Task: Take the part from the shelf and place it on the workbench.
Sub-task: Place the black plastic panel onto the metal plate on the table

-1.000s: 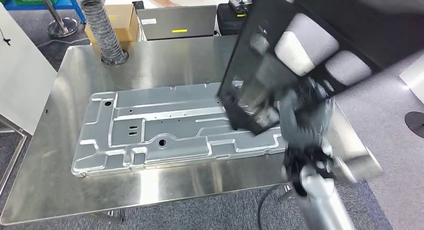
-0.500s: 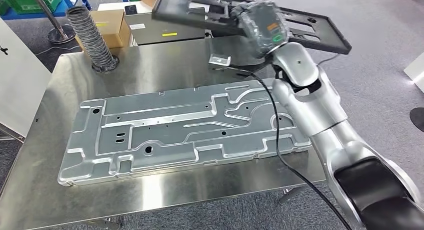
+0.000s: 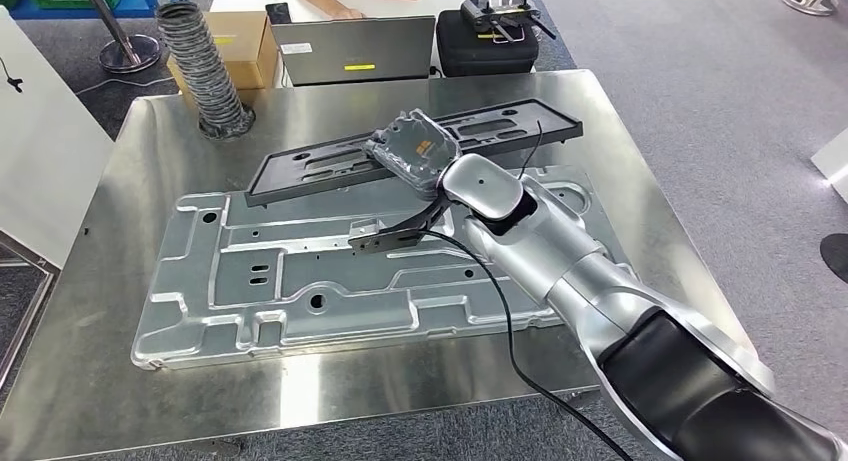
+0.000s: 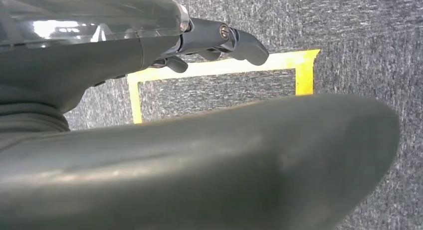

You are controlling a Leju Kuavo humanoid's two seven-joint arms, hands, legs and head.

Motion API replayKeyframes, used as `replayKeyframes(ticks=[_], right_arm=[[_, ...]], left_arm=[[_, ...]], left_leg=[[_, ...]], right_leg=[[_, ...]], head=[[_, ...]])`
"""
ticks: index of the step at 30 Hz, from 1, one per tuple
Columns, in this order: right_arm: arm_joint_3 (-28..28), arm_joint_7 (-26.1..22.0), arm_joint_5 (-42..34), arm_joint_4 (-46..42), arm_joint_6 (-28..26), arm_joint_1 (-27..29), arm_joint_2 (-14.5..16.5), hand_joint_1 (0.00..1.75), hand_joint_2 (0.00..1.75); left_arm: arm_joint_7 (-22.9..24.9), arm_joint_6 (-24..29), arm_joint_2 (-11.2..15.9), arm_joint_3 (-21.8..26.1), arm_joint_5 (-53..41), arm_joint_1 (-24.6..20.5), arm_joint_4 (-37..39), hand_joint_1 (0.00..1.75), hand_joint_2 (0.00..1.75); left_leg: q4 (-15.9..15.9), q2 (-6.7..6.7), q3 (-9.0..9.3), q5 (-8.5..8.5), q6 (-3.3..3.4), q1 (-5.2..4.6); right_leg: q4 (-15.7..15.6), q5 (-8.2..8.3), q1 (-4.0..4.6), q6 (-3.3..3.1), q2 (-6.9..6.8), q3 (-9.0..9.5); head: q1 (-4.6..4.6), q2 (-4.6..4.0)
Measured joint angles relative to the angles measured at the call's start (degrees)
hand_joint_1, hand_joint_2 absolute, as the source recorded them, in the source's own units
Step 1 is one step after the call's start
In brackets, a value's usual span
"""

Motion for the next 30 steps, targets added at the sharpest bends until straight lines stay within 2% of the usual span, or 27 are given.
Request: replayKeyframes(ticks=[2,3,5,7,8,10,12,13,14,15,17,19,22,24,27,28,29,30], right_arm=[[0.39,0.02,-0.18,0.47,-0.01,-0.39,0.19,1.75,1.75],[0.56,0.02,-0.2,0.64,-0.01,-0.6,0.34,1.75,1.75],[0.9,0.02,-0.22,1.0,-0.01,-0.83,0.56,1.75,1.75],[1.15,-0.15,-0.27,1.34,0.05,-0.87,0.68,1.75,1.75],[1.26,-0.52,-0.43,1.51,0.16,-0.9,0.81,1.75,1.75],[1.72,-1.98,-1.41,1.82,0.74,-0.74,1.41,1.75,1.75],[2.67,-3.67,-3.69,2.15,1.92,0.23,2.36,1.75,1.75],[3.3,-4.42,-5.57,2.32,2.92,1.0,2.91,1.75,1.75],[3.87,-5.02,-7.7,2.46,4.05,1.75,3.4,1.75,1.75],[4.46,-5.48,-10.26,2.61,5.49,2.33,3.92,1.75,1.75],[5.43,-5.56,-15.05,2.91,8.44,2.81,4.9,1.75,1.75],[6.43,-4.31,-18.55,3.29,11.33,2.83,5.74,1.75,1.75],[8.01,-0.21,-21.03,3.93,15.35,3.14,6.45,1.75,1.75],[8.75,1.65,-21.95,4.34,16.49,3.49,6.54,1.75,1.75],[9.62,2.37,-22.57,4.94,16.65,3.91,6.53,1.75,1.75],[9.82,2.4,-22.67,5.1,16.65,4.05,6.52,1.75,1.75],[9.96,2.42,-22.72,5.22,16.65,4.14,6.52,1.75,1.75],[10.05,2.42,-22.76,5.3,16.65,4.16,6.52,1.75,1.75]], left_arm=[[-0.01,0.0,-0.08,0.19,-0.03,0.04,0.0,0.0,0.0],[-0.01,0.0,-0.13,0.28,-0.04,0.04,0.0,0.0,0.0],[-0.02,0.0,-0.21,0.42,-0.04,-0.01,0.0,0.0,0.0],[-0.03,-0.02,-0.2,0.48,-0.04,-0.01,0.0,0.0,0.0],[-0.07,-0.04,-0.22,0.49,-0.04,0.04,0.01,0.0,0.0],[-0.24,-0.08,-0.27,0.56,-0.04,0.14,0.01,0.0,0.0],[-0.46,-0.08,-0.28,0.81,-0.04,0.17,0.0,0.0,0.0],[-0.55,-0.07,-0.27,1.02,-0.04,0.18,0.0,0.0,0.0],[-0.61,-0.07,-0.27,1.25,-0.04,0.2,0.0,0.0,0.0],[-0.66,-0.06,-0.27,1.55,-0.02,0.22,0.0,0.0,0.0],[-0.82,0.02,-0.3,2.2,0.09,0.26,0.0,0.0,0.0],[-1.33,0.05,-0.37,2.96,0.26,0.27,0.0,0.0,0.0],[-2.7,-0.25,-0.61,3.82,0.25,0.37,0.0,0.0,0.0],[-3.34,-0.44,-0.81,4.2,0.08,0.37,0.0,0.0,0.0],[-3.62,-0.58,-0.86,4.72,-0.05,0.41,0.0,0.0,0.0],[-3.63,-0.61,-0.86,4.8,-0.05,0.42,0.0,0.0,0.0],[-3.64,-0.61,-0.87,4.84,-0.06,0.42,0.0,0.0,0.0],[-3.64,-0.61,-0.88,4.88,-0.06,0.42,0.0,0.0,0.0]], left_leg=[[0.09,-0.06,0.1,-0.21,-0.31,-0.15],[0.13,-0.03,0.11,-0.32,-0.53,-0.21],[0.11,0.06,0.14,-0.47,-1.07,-0.25],[0.15,0.14,0.28,-0.77,-1.67,-0.16],[0.93,0.15,0.04,-1.44,-1.92,-0.14],[5.92,0.12,-2.04,-4.41,-2.3,-0.03],[13.42,0.11,-5.57,-7.64,-2.66,0.02],[15.59,0.11,-6.72,-8.05,-2.81,0.05],[15.57,0.11,-6.85,-7.33,-2.92,0.1],[13.32,0.12,-5.89,-5.65,-2.99,0.18],[5.83,0.09,-2.3,-2.13,-3.02,0.34],[1.53,-0.06,-0.2,-0.93,-2.53,0.34],[1.04,-0.16,-0.06,-0.86,-1.45,0.28],[0.82,-0.13,0.0,-0.63,-0.76,0.41],[0.79,-0.06,-0.01,-0.61,-0.33,0.38],[0.8,-0.04,0.01,-0.62,-0.31,0.33],[0.82,-0.05,0.04,-0.64,-0.29,0.28],[0.83,-0.07,0.09,-0.64,-0.3,0.21]], right_leg=[[-8.24,3.74,0.31,-0.83,-0.14,3.77],[-11.11,4.73,0.5,-1.17,-0.24,5.12],[-12.86,4.92,0.83,-1.52,-0.36,5.93],[-13.38,5.08,0.66,-1.85,-0.32,6.27],[-13.73,5.18,0.51,-2.08,-0.33,6.52],[-14.2,5.26,0.32,-2.49,-0.34,6.96],[-14.15,5.13,0.39,-2.75,-0.24,7.08],[-14.08,5.05,0.42,-2.79,-0.18,7.14],[-13.94,4.94,0.42,-2.76,-0.11,7.18],[-13.73,4.79,0.39,-2.67,-0.04,7.2],[-13.04,4.31,0.45,-2.29,0.06,7.11],[-12.44,3.97,0.67,-1.85,0.2,6.87],[-12.14,3.77,0.69,-1.23,0.27,6.73],[-9.65,1.99,0.54,-0.6,0.17,5.69],[1.31,-3.21,0.24,0.09,0.05,0.64],[3.99,-3.92,0.17,0.14,0.03,-0.65],[4.55,-3.55,0.14,0.05,0.02,-0.93],[2.73,-2.2,0.15,-0.17,0.02,-0.03]], head=[[-0.03,0.0],[-0.04,0.0],[-0.07,0.0],[-0.07,0.0],[-0.08,0.0],[-0.11,0.0],[-0.13,0.0],[-0.13,0.0],[-0.13,0.0],[-0.13,0.0],[-0.14,0.0],[-0.1,0.0],[-0.02,0.0],[0.19,0.0],[0.44,0.0],[0.44,0.0],[0.45,0.0],[0.45,0.0]])
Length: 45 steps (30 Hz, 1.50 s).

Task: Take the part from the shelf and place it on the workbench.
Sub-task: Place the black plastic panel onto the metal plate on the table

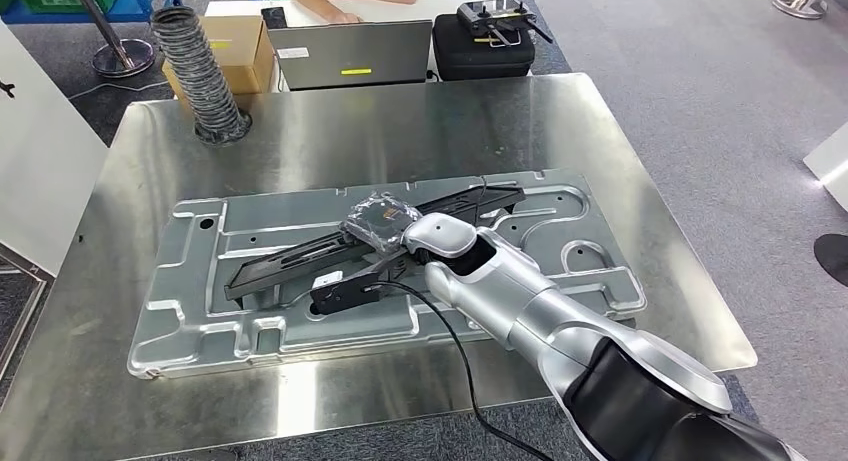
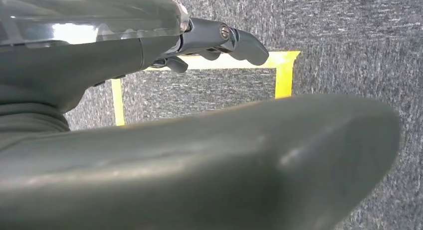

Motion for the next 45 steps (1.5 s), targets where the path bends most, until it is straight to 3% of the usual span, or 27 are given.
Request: replayKeyframes(ticks=[2,4,6,8,10,12,13,14,15,17,19,22,24,25,27,28,29,30,31,33,34,36,39,41,43,44,45], right_arm=[[0.16,-0.02,-0.38,0.09,0.02,-0.16,0.01,1.75,1.75],[0.32,-0.27,-1.26,0.2,-0.05,-0.31,0.02,1.75,1.75],[0.48,-1.04,-2.55,0.62,-0.71,-0.2,0.02,1.75,1.75],[0.67,-1.9,-3.78,1.35,-1.9,0.16,0.04,1.75,1.75],[0.9,-2.35,-4.42,2.29,-3.02,0.66,0.09,1.75,1.75],[1.2,-2.6,-4.74,3.36,-3.77,1.34,0.11,0.87,0.87],[1.35,-2.71,-4.89,3.85,-4.0,1.69,0.13,0.44,0.44],[1.52,-2.78,-5.05,4.33,-4.21,1.99,0.16,0.0,0.0],[1.69,-2.85,-5.2,4.77,-4.35,2.19,0.21,0.0,0.0],[2.02,-2.87,-5.51,5.56,-4.61,2.4,0.36,0.0,0.0],[2.15,-2.81,-6.34,6.07,-4.88,2.3,0.46,0.0,0.0],[1.57,-3.47,-10.01,6.25,-5.2,1.91,0.54,0.0,0.0],[0.05,-4.82,-14.65,5.94,-4.54,1.66,0.48,0.0,0.0],[-1.15,-5.7,-17.59,5.5,-3.88,1.53,0.38,0.0,0.0],[-4.15,-7.43,-23.8,4.02,-2.25,1.38,-0.11,0.0,0.0],[-5.76,-8.15,-26.82,3.09,-1.44,1.4,-0.51,0.0,0.0],[-7.28,-8.7,-29.51,2.09,-0.7,1.45,-0.98,0.0,0.0],[-8.82,-9.11,-31.93,1.01,-0.02,1.47,-1.55,0.0,0.0],[-10.35,-9.39,-33.91,-0.09,0.56,1.45,-2.14,0.0,0.0],[-13.22,-9.74,-36.18,-2.09,1.27,1.25,-3.14,0.0,0.0],[-14.3,-9.82,-36.56,-2.88,1.45,1.14,-3.43,0.0,0.0],[-15.77,-9.95,-36.82,-4.04,1.7,1.11,-3.91,0.0,0.0],[-16.95,-9.98,-36.97,-5.3,1.82,1.19,-4.45,0.0,0.0],[-17.4,-10.0,-36.99,-5.9,1.85,1.2,-4.55,0.0,0.0],[-17.59,-10.01,-37.0,-6.11,1.88,1.45,-4.65,0.0,0.0],[-17.63,-10.01,-37.0,-6.13,1.89,1.65,-4.72,0.0,0.0],[-17.67,-10.01,-37.0,-6.14,1.89,1.82,-4.78,0.0,0.0]], left_arm=[[-0.01,-0.02,-0.15,0.08,-0.11,-0.02,0.0,0.0,0.0],[-0.03,-0.05,-0.36,0.16,-0.43,-0.04,0.0,0.0,0.0],[-0.06,-0.13,-0.46,0.3,-0.9,-0.03,0.0,0.0,0.0],[-0.19,-0.25,-0.46,0.43,-1.38,-0.04,0.0,0.0,0.0],[-0.5,-0.39,-0.49,0.61,-1.72,-0.05,0.0,0.0,0.0],[-0.89,-0.54,-0.51,0.9,-1.92,0.04,0.0,0.0,0.87],[-1.06,-0.63,-0.5,1.05,-2.02,0.11,0.0,0.0,1.31],[-1.22,-0.73,-0.49,1.18,-2.11,0.18,0.0,0.0,1.31],[-1.41,-0.85,-0.49,1.28,-2.25,0.24,0.0,0.0,0.87],[-1.86,-1.08,-0.49,1.39,-2.54,0.28,0.0,0.0,0.0],[-2.27,-1.18,-0.51,1.44,-2.8,0.26,0.0,0.0,0.0],[-2.52,-0.98,-0.53,1.63,-2.89,0.31,0.0,0.0,0.0],[-2.59,-0.9,-0.56,1.8,-2.9,0.32,0.0,0.0,0.0],[-2.62,-0.9,-0.57,1.93,-2.93,0.32,0.0,0.0,0.0],[-2.67,-0.9,-0.57,2.35,-3.01,0.32,0.0,0.0,0.0],[-2.69,-0.91,-0.57,2.6,-3.05,0.35,0.0,0.0,0.0],[-2.71,-0.93,-0.57,2.83,-3.11,0.39,0.0,0.0,0.0],[-2.75,-0.97,-0.57,3.02,-3.22,0.45,0.0,0.0,0.0],[-2.79,-1.01,-0.58,3.14,-3.33,0.5,0.0,0.0,0.0],[-2.85,-1.09,-0.64,3.32,-3.51,0.55,0.0,0.0,0.0],[-2.86,-1.11,-0.69,3.4,-3.54,0.53,0.0,0.0,0.0],[-2.86,-1.14,-0.8,3.63,-3.58,0.46,0.0,0.0,0.0],[-2.87,-1.14,-0.8,3.99,-3.6,0.42,0.0,0.0,0.0],[-2.89,-1.16,-0.83,4.1,-3.62,0.42,0.0,0.0,0.0],[-2.89,-1.18,-0.85,4.15,-3.63,0.46,0.0,0.0,0.0],[-2.89,-1.18,-0.84,4.16,-3.63,0.5,0.0,0.0,0.0],[-2.89,-1.18,-0.83,4.17,-3.63,0.53,0.0,0.0,0.0]], left_leg=[[0.0,-0.07,0.12,-0.02,-0.04,-0.19],[-0.02,-0.12,0.13,-0.06,-0.32,-0.34],[-0.22,-0.1,0.18,0.0,-0.91,-0.28],[-0.09,-0.06,0.2,-0.31,-1.51,-0.24],[3.31,-0.06,-1.18,-2.65,-1.92,-0.23],[10.52,-0.06,-4.37,-6.31,-2.3,-0.12],[13.57,-0.05,-5.77,-7.35,-2.52,-0.05],[14.92,-0.04,-6.39,-7.38,-2.71,0.04],[14.03,-0.03,-5.93,-6.33,-2.87,0.16],[7.03,0.0,-2.44,-2.83,-3.1,0.49],[1.36,-0.14,0.39,-1.09,-2.72,0.5],[0.47,-0.25,0.66,-0.93,-1.44,0.25],[0.25,-0.14,0.64,-0.6,-0.75,0.33],[0.13,-0.08,0.61,-0.46,-0.48,0.42],[0.1,0.0,0.48,-0.37,-0.22,0.43],[0.11,0.01,0.41,-0.37,-0.18,0.4],[0.13,-0.02,0.39,-0.37,-0.16,0.39],[0.14,-0.07,0.4,-0.37,-0.16,0.37],[0.15,-0.14,0.44,-0.38,-0.17,0.35],[0.16,-0.22,0.49,-0.43,-0.3,0.21],[0.14,-0.22,0.46,-0.45,-0.48,0.13],[-0.01,-0.16,0.41,-0.42,-1.03,0.06],[0.42,-0.09,0.27,-1.0,-1.91,0.06],[5.05,-0.07,-1.77,-3.81,-2.3,0.13],[12.99,-0.08,-5.51,-7.29,-2.62,0.16],[15.67,-0.07,-6.86,-7.94,-2.73,0.17],[16.21,-0.07,-7.21,-7.43,-2.8,0.17]], right_leg=[[-8.2,3.57,0.29,-0.9,-0.05,4.14],[-14.19,5.4,0.71,-1.58,-0.24,7.1],[-15.24,5.61,0.95,-1.82,-0.33,7.51],[-16.07,6.04,0.59,-2.13,-0.35,7.94],[-16.94,6.49,0.19,-2.45,-0.47,8.44],[-17.01,6.51,0.29,-2.64,-0.54,8.51],[-16.96,6.49,0.32,-2.66,-0.54,8.5],[-16.87,6.44,0.3,-2.64,-0.52,8.49],[-16.72,6.38,0.24,-2.56,-0.48,8.48],[-16.1,6.09,0.08,-2.17,-0.36,8.35],[-15.25,5.72,0.21,-1.57,-0.14,7.93],[-14.9,5.73,0.34,-0.79,0.09,7.53],[-13.71,4.79,0.15,-0.23,0.06,7.0],[-11.52,3.38,0.03,0.08,0.02,6.01],[-4.06,-0.48,-0.18,0.61,-0.05,2.6],[-0.37,-1.89,-0.26,0.76,-0.05,0.89],[1.67,-2.28,-0.28,0.8,-0.05,-0.06],[1.36,-1.51,-0.27,0.71,-0.05,0.12],[-1.25,0.18,-0.23,0.48,-0.05,1.38],[-9.72,3.95,0.05,-0.32,-0.08,5.49],[-12.86,4.99,0.26,-0.64,-0.12,6.91],[-15.01,5.3,0.61,-1.01,-0.15,7.73],[-15.84,5.79,0.27,-1.7,-0.15,7.98],[-16.37,6.01,0.02,-2.18,-0.24,8.3],[-16.33,5.94,0.15,-2.41,-0.26,8.33],[-16.25,5.88,0.21,-2.47,-0.26,8.34],[-16.15,5.8,0.24,-2.48,-0.24,8.36]], head=[[-0.03,0.0],[-0.03,0.01],[0.04,0.01],[0.06,0.0],[-0.04,0.0],[-0.09,0.0],[-0.09,0.0],[-0.09,0.0],[-0.1,0.0],[-0.11,0.0],[-0.13,0.0],[-0.12,0.0],[-0.03,0.0],[0.07,0.0],[0.26,0.0],[0.27,0.0],[0.27,0.0],[0.29,0.0],[0.3,0.0],[0.28,0.0],[0.28,0.0],[0.25,0.0],[0.23,0.0],[0.07,0.0],[-0.07,0.0],[-0.06,0.0],[-0.07,0.0]])
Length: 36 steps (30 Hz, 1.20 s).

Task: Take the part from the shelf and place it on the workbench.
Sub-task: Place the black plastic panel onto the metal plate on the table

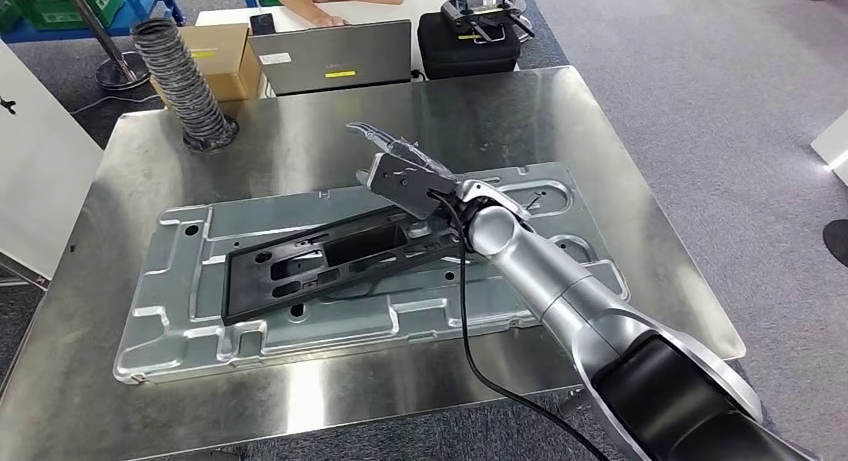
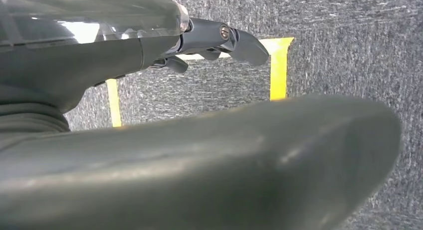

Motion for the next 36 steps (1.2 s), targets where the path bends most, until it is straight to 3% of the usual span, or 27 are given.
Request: replayKeyframes(ticks=[1,3,5,8,10,13,14,15,16,17,19,20,22,25,26,29,30,31,32,34,36], right_arm=[[-0.04,0.0,0.0,-0.05,0.0,0.11,-0.04,0.0,0.0],[-0.21,-0.15,-0.34,-0.34,-0.03,0.15,-0.08,0.0,0.0],[-0.79,-0.97,-2.02,-0.89,-0.02,0.28,-0.26,0.0,0.0],[-3.49,-4.51,-9.02,-3.43,1.07,1.59,-1.59,0.0,0.0],[-6.78,-7.03,-15.14,-7.06,2.41,2.99,-3.24,0.0,0.0],[-12.55,-8.2,-23.31,-14.16,4.59,5.88,-5.95,0.0,0.0],[-14.54,-8.61,-25.32,-16.77,4.77,7.37,-6.78,0.0,0.0],[-16.67,-9.63,-26.1,-19.78,3.89,9.23,-7.56,0.0,0.0],[-19.08,-11.41,-25.37,-23.55,1.51,11.78,-8.25,0.0,0.0],[-21.61,-13.67,-22.44,-28.05,-2.79,15.09,-8.68,0.0,0.0],[-27.33,-18.51,-11.07,-39.62,-17.58,24.34,-9.05,0.0,0.0],[-29.8,-20.03,-5.39,-45.18,-25.39,29.12,-9.07,0.0,0.0],[-33.29,-21.21,1.1,-53.54,-35.45,36.37,-9.08,0.0,0.0],[-36.22,-21.25,2.54,-60.27,-35.84,41.23,-9.16,0.0,0.0],[-36.72,-21.25,2.75,-61.57,-35.27,42.09,-9.16,0.0,0.0],[-37.89,-21.2,4.14,-64.3,-35.83,44.96,-9.16,0.0,0.0],[-38.38,-21.18,5.01,-65.0,-36.93,46.44,-9.16,0.0,0.0],[-38.9,-21.17,5.81,-65.56,-38.5,48.17,-9.16,0.0,0.0],[-39.49,-21.18,6.34,-66.09,-40.42,50.07,-9.17,0.0,0.0],[-41.02,-21.2,6.31,-67.39,-44.47,54.03,-9.23,0.0,0.0],[-43.14,-21.2,5.5,-69.23,-46.96,57.84,-9.31,0.0,0.0]], left_arm=[[0.0,0.0,0.01,0.01,0.0,0.01,0.0,0.0,0.0],[0.0,-0.01,0.02,0.01,0.0,-0.04,0.0,0.0,0.0],[-0.02,-0.02,0.02,0.02,-0.01,-0.18,0.0,0.0,0.0],[0.04,-0.02,-0.01,0.19,-0.18,-0.19,0.0,0.0,0.0],[0.24,0.01,-0.04,0.45,-0.34,-0.19,0.0,0.0,0.0],[0.67,0.22,-0.03,1.09,-0.45,-0.24,0.0,0.0,0.0],[0.74,0.28,-0.03,1.31,-0.46,-0.23,0.0,0.0,0.0],[0.76,0.29,-0.03,1.52,-0.47,-0.21,0.0,0.0,0.0],[0.72,0.21,-0.04,1.72,-0.48,-0.19,0.0,0.0,0.0],[0.65,0.08,-0.08,1.89,-0.48,-0.17,0.0,0.0,0.0],[0.54,-0.16,-0.24,2.35,-0.52,-0.07,0.0,0.0,0.0],[0.53,-0.19,-0.34,2.59,-0.56,0.01,0.0,0.0,0.0],[0.54,-0.18,-0.51,2.99,-0.64,0.21,0.0,0.0,0.0],[0.55,-0.18,-0.52,3.3,-0.85,0.1,0.0,0.0,0.0],[0.55,-0.19,-0.52,3.34,-0.93,-0.04,0.0,0.0,0.0],[0.57,-0.07,-0.55,3.58,-1.05,-0.28,0.0,0.0,0.0],[0.61,0.05,-0.55,3.74,-1.09,-0.26,0.0,0.0,0.0],[0.66,0.19,-0.55,3.93,-1.13,-0.23,0.0,0.0,0.0],[0.69,0.3,-0.55,4.09,-1.17,-0.19,0.0,0.0,0.0],[0.72,0.48,-0.48,4.36,-1.36,-0.17,-0.02,0.0,0.0],[0.7,0.63,-0.39,4.58,-1.69,-0.15,-0.05,0.0,0.0]], left_leg=[[-1.93,0.02,0.85,1.61,-0.01,0.01],[-9.82,0.06,4.68,5.5,0.14,0.01],[-14.99,0.0,7.16,6.99,0.68,-0.13],[-15.76,-0.18,7.32,6.98,1.71,-0.24],[-16.03,-0.22,7.38,7.2,2.4,-0.09],[-16.1,-0.2,7.34,7.22,2.95,-0.03],[-16.08,-0.21,7.34,7.19,3.0,-0.04],[-16.07,-0.22,7.37,7.16,3.03,-0.04],[-16.05,-0.27,7.44,7.12,3.04,-0.04],[-16.06,-0.41,7.57,7.05,3.03,-0.03],[-16.11,-0.94,7.93,6.78,2.8,-0.06],[-16.17,-1.19,8.05,6.64,2.57,-0.1],[-16.36,-1.25,8.2,6.45,1.93,-0.18],[-15.5,-0.69,8.2,5.21,1.0,-0.33],[-13.44,-0.49,7.47,3.71,0.84,-0.35],[-2.77,-0.15,3.17,-2.24,0.69,-0.26],[-0.84,-0.14,2.55,-2.89,0.71,-0.27],[-1.08,-0.14,3.01,-2.39,0.81,-0.29],[-3.65,-0.15,4.65,-0.9,1.02,-0.34],[-11.88,-0.18,9.42,2.39,1.72,-0.57],[-16.65,-0.16,11.92,3.8,2.27,-0.87]], right_leg=[[0.15,-0.11,0.0,0.04,0.04,0.04],[0.62,-0.49,0.03,0.33,0.19,0.06],[1.17,-0.79,0.24,0.79,0.32,-0.22],[1.39,-0.95,0.31,1.57,0.23,-0.42],[3.33,-2.41,0.13,2.28,0.18,-1.2],[13.65,-7.49,-0.26,3.17,0.17,-6.08],[16.74,-8.44,-0.39,3.32,0.17,-7.63],[17.93,-8.31,-0.49,3.38,0.17,-8.3],[16.87,-7.18,-0.55,3.35,0.16,-7.86],[13.39,-5.19,-0.57,3.2,0.11,-6.14],[4.72,-1.94,-0.34,2.67,-0.2,-1.71],[2.04,-1.22,-0.17,2.41,-0.32,-0.32],[0.91,-1.16,0.11,2.02,-0.19,0.19],[0.07,-0.82,-0.34,1.06,0.27,0.58],[-0.26,-0.6,-0.49,0.76,0.26,0.8],[-0.26,-0.31,-0.28,0.43,0.14,0.78],[-0.18,-0.29,-0.16,0.42,0.1,0.69],[-0.1,-0.28,-0.04,0.4,0.05,0.61],[-0.01,-0.28,0.08,0.4,0.01,0.57],[0.21,-0.27,0.32,0.5,-0.03,0.49],[0.42,-0.11,0.44,0.89,-0.04,0.3]], head=[[-0.01,0.0],[0.0,0.0],[-0.04,0.0],[-0.12,0.01],[0.01,0.0],[0.2,0.0],[0.19,0.0],[0.21,0.0],[0.2,0.0],[0.21,0.0],[0.25,0.0],[0.32,0.0],[0.36,0.0],[0.3,0.0],[0.18,0.0],[-0.02,0.0],[-0.03,0.0],[-0.03,0.0],[-0.03,0.0],[-0.01,0.0],[0.01,0.0]])
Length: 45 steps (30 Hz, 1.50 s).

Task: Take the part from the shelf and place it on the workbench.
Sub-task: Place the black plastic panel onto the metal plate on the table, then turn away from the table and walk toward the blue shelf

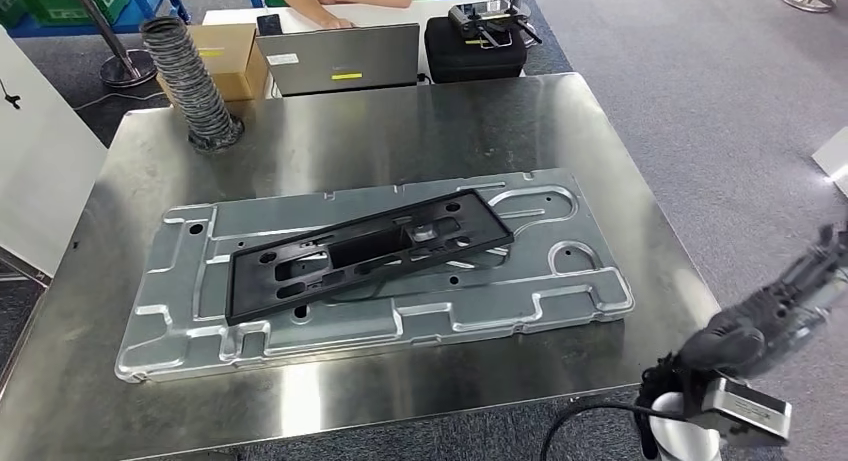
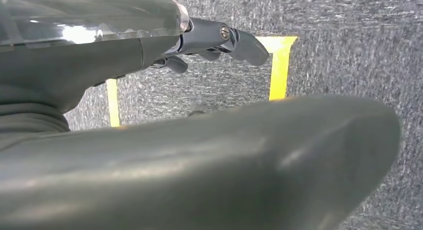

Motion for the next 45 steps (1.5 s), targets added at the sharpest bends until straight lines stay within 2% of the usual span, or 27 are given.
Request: replayKeyframes(ticks=[3,4,6,8,9,10,12,14,15,16,18,20,23,24,25,27,29,31,32,34,36,38,39,40,42,43,45], right_arm=[[-3.74,0.0,-0.74,-3.35,-0.63,4.56,-0.02,0.0,0.0],[-4.89,-0.01,-0.78,-4.36,-0.66,5.73,-0.01,0.0,0.0],[-6.8,-0.02,-0.65,-5.87,-0.69,7.78,0.03,0.0,0.0],[-8.33,-0.01,-0.42,-6.45,-0.71,9.92,0.09,0.0,0.0],[-9.03,0.0,-0.38,-6.48,-0.71,10.93,0.13,0.0,0.0],[-9.74,0.0,-0.44,-6.48,-0.71,11.74,0.15,0.0,0.0],[-11.1,0.0,-0.62,-6.48,-0.71,12.68,0.21,0.0,0.0],[-12.38,0.01,-0.83,-6.47,-0.71,13.27,0.28,0.0,0.0],[-12.91,0.02,-0.96,-6.46,-0.71,13.64,0.32,0.0,0.0],[-13.43,0.02,-1.08,-6.43,-0.69,13.97,0.34,0.0,0.0],[-14.45,0.01,-0.92,-6.24,-0.54,14.64,0.54,0.0,0.0],[-15.48,0.01,-0.54,-5.84,-0.3,15.14,0.93,0.0,0.0],[-17.69,0.02,-0.84,-4.14,1.06,16.18,2.01,0.0,0.0],[-18.71,0.03,-1.04,-3.33,1.63,16.56,2.47,0.0,0.0],[-19.74,0.04,-1.21,-2.61,2.06,16.86,2.89,0.0,0.0],[-21.2,0.04,-1.33,-1.71,2.4,17.2,3.47,0.0,0.0],[-22.34,0.04,-1.3,-0.99,3.1,17.33,3.96,0.0,0.0],[-24.07,0.03,-0.95,0.41,5.17,17.25,4.7,0.0,0.0],[-25.22,0.03,-0.57,1.51,6.49,17.05,5.13,0.0,0.0],[-27.64,0.03,0.21,4.09,8.16,16.66,5.85,0.0,0.0],[-29.8,0.04,1.11,7.34,9.01,16.32,6.22,0.0,0.0],[-31.92,0.05,2.96,12.39,10.72,15.42,6.6,0.0,0.0],[-33.06,0.06,4.16,15.8,11.6,14.77,6.84,0.0,0.0],[-34.19,0.07,5.17,19.64,12.11,14.06,7.04,0.0,0.0],[-36.04,0.1,6.39,27.3,12.24,12.68,7.21,0.0,0.0],[-36.69,0.12,6.57,30.77,12.11,12.03,7.23,0.0,0.0],[-37.32,0.1,6.07,36.97,11.52,10.75,7.12,0.0,0.0]], left_arm=[[-0.14,0.05,0.08,0.23,-0.53,0.18,-0.01,0.0,0.0],[-0.26,0.02,0.1,0.28,-0.65,0.18,-0.02,0.0,0.0],[-0.61,-0.22,0.14,0.42,-0.79,0.09,-0.04,0.0,0.0],[-0.91,-0.55,0.16,0.69,-0.83,0.08,-0.05,0.0,0.0],[-0.97,-0.64,0.16,0.85,-0.83,0.1,-0.05,0.0,0.0],[-0.99,-0.68,0.16,0.98,-0.83,0.12,-0.05,0.0,0.0],[-1.01,-0.67,0.13,1.14,-0.87,0.07,-0.05,0.0,0.0],[-0.99,-0.65,0.1,1.24,-1.03,-0.02,-0.05,0.0,0.0],[-0.98,-0.65,0.1,1.32,-1.12,-0.05,-0.05,0.0,0.0],[-0.94,-0.65,0.1,1.42,-1.21,-0.07,-0.05,0.0,0.0],[-0.84,-0.65,0.09,1.66,-1.4,-0.02,-0.05,0.0,0.0],[-0.75,-0.66,0.07,1.97,-1.63,0.1,-0.05,0.0,0.0],[-0.66,-0.7,-0.05,2.46,-1.82,0.18,-0.05,0.0,0.0],[-0.65,-0.71,-0.1,2.57,-1.85,0.19,-0.05,0.0,0.0],[-0.64,-0.72,-0.12,2.65,-1.85,0.19,-0.05,0.0,0.0],[-0.63,-0.72,-0.12,2.75,-1.85,0.19,-0.05,0.0,0.0],[-0.65,-0.7,-0.11,2.84,-1.89,0.05,-0.08,0.0,0.0],[-0.7,-0.66,-0.11,2.95,-2.09,-0.19,-0.14,0.0,0.0],[-0.72,-0.63,-0.13,3.01,-2.26,-0.26,-0.17,0.0,0.0],[-0.78,-0.63,-0.24,3.15,-2.8,-0.17,-0.19,0.0,0.0],[-1.02,-0.68,-0.34,3.49,-3.68,-0.07,-0.22,0.0,0.0],[-1.51,-0.81,-0.4,3.97,-4.61,-0.01,-0.25,0.0,0.0],[-1.72,-0.93,-0.44,4.17,-4.98,0.03,-0.25,0.0,0.0],[-1.85,-1.06,-0.5,4.31,-5.32,0.05,-0.25,0.0,0.0],[-1.89,-1.25,-0.64,4.47,-5.86,0.05,-0.25,0.0,0.0],[-1.87,-1.3,-0.72,4.5,-6.03,0.03,-0.25,0.0,0.0],[-1.84,-1.37,-0.88,4.6,-6.45,-0.01,-0.31,0.0,0.0]], left_leg=[[-0.65,0.2,-0.26,0.82,0.73,-0.04],[-0.86,0.34,-0.5,1.28,1.09,0.06],[-1.1,0.66,-1.34,2.2,1.61,0.24],[-0.96,0.77,-2.51,2.94,1.74,0.18],[-0.82,0.83,-3.11,3.29,1.69,0.15],[-0.64,0.88,-3.75,3.63,1.61,0.14],[-0.16,0.98,-5.02,4.31,1.34,0.14],[0.2,0.96,-5.78,4.97,0.84,0.07],[0.23,0.94,-5.79,5.3,0.53,0.04],[0.15,0.91,-5.72,5.68,0.2,0.05],[-0.18,0.88,-5.75,6.46,-0.5,0.14],[1.11,0.78,-6.79,4.42,-1.07,0.22],[10.38,0.69,-9.17,-4.4,-1.45,0.32],[13.87,0.69,-9.5,-5.97,-1.53,0.32],[16.11,0.69,-9.21,-6.09,-1.54,0.32],[15.29,0.69,-6.37,-3.3,-1.34,0.3],[7.21,0.65,0.02,-1.65,-0.72,0.1],[-0.83,0.62,5.24,-2.66,-0.11,-0.19],[-2.61,0.63,6.07,-3.17,0.12,-0.33],[-3.09,0.76,5.45,-2.27,0.7,-0.29],[-3.34,1.02,4.18,-0.78,1.39,-0.1],[-3.26,1.21,2.43,0.63,1.74,-0.11],[-3.14,1.27,1.46,1.32,1.73,-0.13],[-2.91,1.31,0.39,1.99,1.67,-0.15],[-2.22,1.32,-1.77,3.18,1.43,-0.14],[-1.74,1.3,-2.77,3.67,1.23,-0.14],[-0.79,1.25,-4.19,4.42,0.66,-0.26]], right_leg=[[0.18,0.23,-0.14,0.97,0.08,-0.32],[0.88,-0.61,-0.21,1.35,0.14,-0.7],[5.45,-4.86,-0.53,2.08,0.23,-2.41],[12.79,-9.71,-0.91,2.74,0.21,-4.49],[15.34,-10.71,-1.07,2.96,0.2,-4.82],[16.0,-10.46,-1.2,3.09,0.19,-4.22],[10.99,-7.63,-1.38,3.12,0.14,0.13],[2.57,-6.39,-1.26,2.74,0.09,5.89],[-0.09,-6.34,-1.11,2.43,0.1,7.61],[-1.34,-6.57,-0.91,2.08,0.14,8.29],[-1.54,-5.64,-0.83,1.23,0.13,7.69],[-1.8,-4.28,-1.04,0.22,-0.01,6.28],[-1.84,-2.08,-0.95,-0.56,-0.16,3.53],[-1.75,-1.4,-0.83,-0.59,-0.19,2.58],[-1.61,-0.75,-0.72,-0.59,-0.22,1.61],[-1.22,0.31,-0.58,-0.47,-0.22,-0.1],[-0.62,1.2,-0.43,-0.19,-0.15,-1.5],[-0.2,2.2,-0.31,0.38,-0.18,-2.29],[-0.22,2.74,-0.35,0.75,-0.23,-2.41],[-0.29,3.17,-0.53,1.52,-0.21,-2.68],[2.2,-0.34,-0.75,2.2,-0.09,-3.73],[8.77,-6.52,-1.12,2.83,-0.05,-5.38],[12.44,-8.42,-1.3,3.14,-0.06,-5.94],[15.11,-8.72,-1.5,3.38,-0.06,-5.92],[15.23,-5.9,-1.87,3.63,-0.07,-3.43],[12.47,-4.42,-2.01,3.64,-0.07,-0.79],[3.79,-4.95,-1.97,3.34,-0.04,5.73]], head=[[-0.03,0.0],[0.02,0.0],[0.13,0.01],[0.24,0.01],[0.24,0.0],[0.25,0.0],[0.26,0.0],[0.2,0.01],[0.17,0.01],[0.19,0.01],[0.31,0.01],[0.26,0.01],[-0.1,0.0],[-0.15,0.0],[-0.15,0.0],[-0.15,0.0],[-0.16,0.0],[-0.13,0.0],[-0.14,0.01],[-0.25,0.01],[-0.13,0.01],[0.04,0.01],[0.04,0.01],[0.05,0.0],[0.07,0.0],[0.09,0.0],[0.05,0.0]])
